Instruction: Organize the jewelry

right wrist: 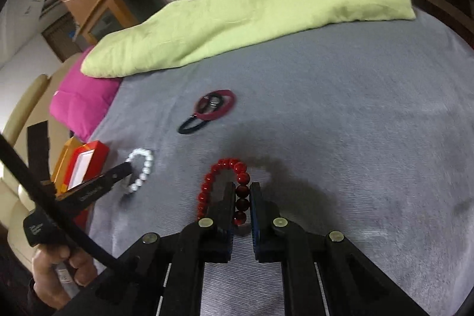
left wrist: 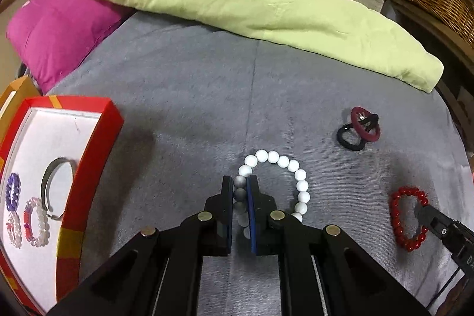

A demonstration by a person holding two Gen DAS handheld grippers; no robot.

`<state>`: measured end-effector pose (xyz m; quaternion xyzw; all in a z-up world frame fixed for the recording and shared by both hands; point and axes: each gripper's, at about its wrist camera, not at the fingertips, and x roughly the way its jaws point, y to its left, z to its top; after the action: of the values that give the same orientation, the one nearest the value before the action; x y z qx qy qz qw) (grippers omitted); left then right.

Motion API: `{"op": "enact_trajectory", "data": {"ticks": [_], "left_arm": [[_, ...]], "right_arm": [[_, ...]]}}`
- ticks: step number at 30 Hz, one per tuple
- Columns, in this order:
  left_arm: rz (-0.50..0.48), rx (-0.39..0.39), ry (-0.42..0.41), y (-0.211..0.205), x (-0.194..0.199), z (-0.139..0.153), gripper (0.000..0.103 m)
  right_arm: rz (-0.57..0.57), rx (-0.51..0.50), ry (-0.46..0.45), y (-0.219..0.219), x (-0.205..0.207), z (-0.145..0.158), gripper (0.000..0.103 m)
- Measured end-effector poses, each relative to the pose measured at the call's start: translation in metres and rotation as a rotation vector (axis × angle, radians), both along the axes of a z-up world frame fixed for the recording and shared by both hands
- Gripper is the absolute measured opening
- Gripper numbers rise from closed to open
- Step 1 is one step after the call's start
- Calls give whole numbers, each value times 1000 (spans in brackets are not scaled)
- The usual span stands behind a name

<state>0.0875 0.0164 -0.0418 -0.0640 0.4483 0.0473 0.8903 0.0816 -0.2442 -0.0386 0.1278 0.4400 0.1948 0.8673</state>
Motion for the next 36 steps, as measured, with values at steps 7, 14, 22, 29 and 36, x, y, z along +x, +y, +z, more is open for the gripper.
{"op": "enact_trajectory", "data": {"ticks": [7, 14, 22, 29, 36], "left_arm": [[-38, 13, -5, -11, -2, 1, 10], [-33, -3, -6, -6, -1, 2, 10], [-35, -13, -20, -4, -3, 4, 10], [-44, -8, -28, -8, -4, 5, 10], [-44, -15, -42, -7, -7, 9, 10]], "right_arm": [[11, 15, 0, 6, -3, -2, 10], [16, 10, 4, 9, -4, -6, 10], [11, 15, -23, 7, -4, -2, 10], [-3, 31, -41, 3, -5, 3, 10], [-3, 41, -50, 3, -7, 4, 10]]}}
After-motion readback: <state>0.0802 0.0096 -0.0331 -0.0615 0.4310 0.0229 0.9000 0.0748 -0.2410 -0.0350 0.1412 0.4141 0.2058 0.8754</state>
